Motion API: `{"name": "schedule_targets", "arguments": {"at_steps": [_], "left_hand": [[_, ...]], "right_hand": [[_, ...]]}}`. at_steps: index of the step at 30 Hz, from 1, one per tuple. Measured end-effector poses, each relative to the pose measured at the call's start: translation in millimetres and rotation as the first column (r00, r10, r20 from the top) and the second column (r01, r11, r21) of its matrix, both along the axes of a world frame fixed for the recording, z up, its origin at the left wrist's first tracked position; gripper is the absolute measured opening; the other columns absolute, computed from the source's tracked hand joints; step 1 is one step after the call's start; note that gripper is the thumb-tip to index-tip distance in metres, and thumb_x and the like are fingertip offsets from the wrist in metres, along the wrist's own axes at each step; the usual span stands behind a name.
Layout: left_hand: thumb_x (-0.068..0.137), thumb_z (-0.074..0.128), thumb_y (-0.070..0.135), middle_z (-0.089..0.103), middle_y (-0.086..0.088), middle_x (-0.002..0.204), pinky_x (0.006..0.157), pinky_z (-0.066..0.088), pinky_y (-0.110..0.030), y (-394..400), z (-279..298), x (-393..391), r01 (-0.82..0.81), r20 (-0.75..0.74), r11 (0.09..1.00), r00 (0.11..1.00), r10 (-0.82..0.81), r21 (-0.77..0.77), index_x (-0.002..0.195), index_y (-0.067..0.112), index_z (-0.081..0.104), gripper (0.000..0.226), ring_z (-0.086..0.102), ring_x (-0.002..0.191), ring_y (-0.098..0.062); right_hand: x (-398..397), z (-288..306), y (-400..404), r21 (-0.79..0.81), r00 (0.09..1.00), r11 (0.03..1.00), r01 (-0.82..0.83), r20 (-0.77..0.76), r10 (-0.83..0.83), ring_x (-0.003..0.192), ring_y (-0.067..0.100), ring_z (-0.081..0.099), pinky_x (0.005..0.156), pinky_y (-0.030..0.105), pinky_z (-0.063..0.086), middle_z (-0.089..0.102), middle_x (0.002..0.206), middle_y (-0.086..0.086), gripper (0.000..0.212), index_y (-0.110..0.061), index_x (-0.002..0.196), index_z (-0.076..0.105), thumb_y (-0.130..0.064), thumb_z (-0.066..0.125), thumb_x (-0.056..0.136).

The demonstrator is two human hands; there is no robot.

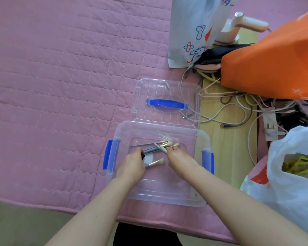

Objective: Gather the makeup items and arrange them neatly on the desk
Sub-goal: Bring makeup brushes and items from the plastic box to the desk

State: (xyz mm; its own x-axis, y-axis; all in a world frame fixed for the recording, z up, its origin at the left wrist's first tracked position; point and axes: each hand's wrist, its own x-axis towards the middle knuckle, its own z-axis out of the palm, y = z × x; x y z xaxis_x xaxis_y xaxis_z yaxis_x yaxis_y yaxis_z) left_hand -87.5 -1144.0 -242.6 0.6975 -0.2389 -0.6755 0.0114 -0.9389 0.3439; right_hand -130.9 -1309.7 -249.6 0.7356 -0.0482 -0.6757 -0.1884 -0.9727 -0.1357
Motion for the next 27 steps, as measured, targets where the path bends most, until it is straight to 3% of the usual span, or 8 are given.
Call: {"name": "schedule_targets", "arguments": {"at_steps": [3,5,10,14,16,20,23,27], "left_hand": [[0.091,0.046,0.017,0.061,-0.012,0.104,0.078,0.050,-0.040,2.2,26.2,-2.7,-0.127,-0.005,0.989,0.992,0.127,-0.074,0.107,0.016,0.050,0.017,0.056,0.092,-0.035],[0.090,0.049,0.016,0.063,-0.011,0.104,0.079,0.050,-0.039,2.7,49.4,-5.3,-0.226,-0.009,0.965,0.974,0.227,-0.134,0.108,0.016,0.053,0.018,0.057,0.093,-0.034],[0.087,0.054,0.014,0.062,-0.003,0.089,0.075,0.053,-0.039,7.2,123.3,-19.2,-0.424,-0.045,0.847,0.900,0.434,-0.321,0.101,0.022,0.057,0.016,0.061,0.080,-0.028],[0.085,0.057,0.012,0.062,-0.002,0.082,0.051,0.046,-0.014,15.2,187.3,-38.1,-0.557,-0.092,0.703,0.808,0.582,-0.443,0.093,0.026,0.057,0.016,0.058,0.053,-0.011],[0.085,0.058,0.011,0.064,-0.004,0.081,0.046,0.039,-0.007,21.0,218.1,-49.1,-0.603,-0.097,0.637,0.759,0.644,-0.480,0.089,0.029,0.057,0.019,0.057,0.046,-0.006],[0.086,0.060,0.012,0.065,-0.003,0.079,0.051,0.042,-0.019,41.2,272.5,-76.4,-0.678,-0.140,0.515,0.665,0.734,-0.524,0.095,0.027,0.059,0.017,0.062,0.052,-0.013],[0.086,0.060,0.010,0.065,0.000,0.075,0.052,0.041,-0.022,60.0,301.3,-99.1,-0.714,-0.146,0.431,0.592,0.793,-0.551,0.097,0.025,0.061,0.019,0.059,0.052,-0.013],[0.085,0.060,0.004,0.064,-0.005,0.074,0.056,0.046,-0.027,85.0,329.2,-125.6,-0.744,-0.136,0.324,0.484,0.865,-0.585,0.095,0.022,0.062,0.021,0.053,0.049,-0.014]], "right_hand": [[-3.7,30.1,-0.5,0.101,0.992,0.987,0.122,0.011,-0.123,0.107,0.035,0.056,0.072,0.034,0.041,0.057,0.116,0.015,0.026,-0.005,0.116,0.050,-0.003,0.044,0.091],[-7.0,55.8,0.5,0.168,0.983,0.971,0.169,0.037,-0.177,0.104,0.036,0.055,0.074,0.036,0.044,0.058,0.110,0.017,0.021,-0.006,0.110,0.052,-0.010,0.040,0.092],[-19.6,123.9,7.7,0.372,0.943,0.891,0.261,0.101,-0.319,0.079,0.030,0.052,0.073,0.039,0.046,0.045,0.085,0.003,0.016,-0.008,0.096,0.051,-0.016,0.037,0.096],[-33.9,176.8,20.0,0.487,0.907,0.834,0.258,0.175,-0.383,0.064,0.014,0.042,0.055,0.024,0.029,0.038,0.074,-0.010,0.013,-0.017,0.085,0.044,-0.019,0.042,0.097],[-41.2,204.4,27.1,0.529,0.889,0.807,0.262,0.191,-0.415,0.062,0.008,0.042,0.055,0.017,0.034,0.040,0.074,-0.009,0.015,-0.018,0.083,0.045,-0.021,0.044,0.097],[-55.9,262.5,43.9,0.586,0.889,0.778,0.226,0.202,-0.411,0.068,0.009,0.048,0.059,0.012,0.037,0.050,0.075,-0.008,0.014,-0.021,0.085,0.052,-0.021,0.046,0.097],[-64.5,300.2,58.6,0.620,0.904,0.759,0.201,0.181,-0.388,0.076,0.019,0.055,0.060,0.019,0.037,0.061,0.086,0.002,0.016,-0.014,0.099,0.060,-0.020,0.045,0.097],[-71.9,334.2,83.7,0.640,0.935,0.754,0.144,0.162,-0.316,0.069,0.018,0.051,0.062,0.030,0.040,0.064,0.085,0.006,0.016,-0.014,0.102,0.060,-0.018,0.045,0.097]]}}
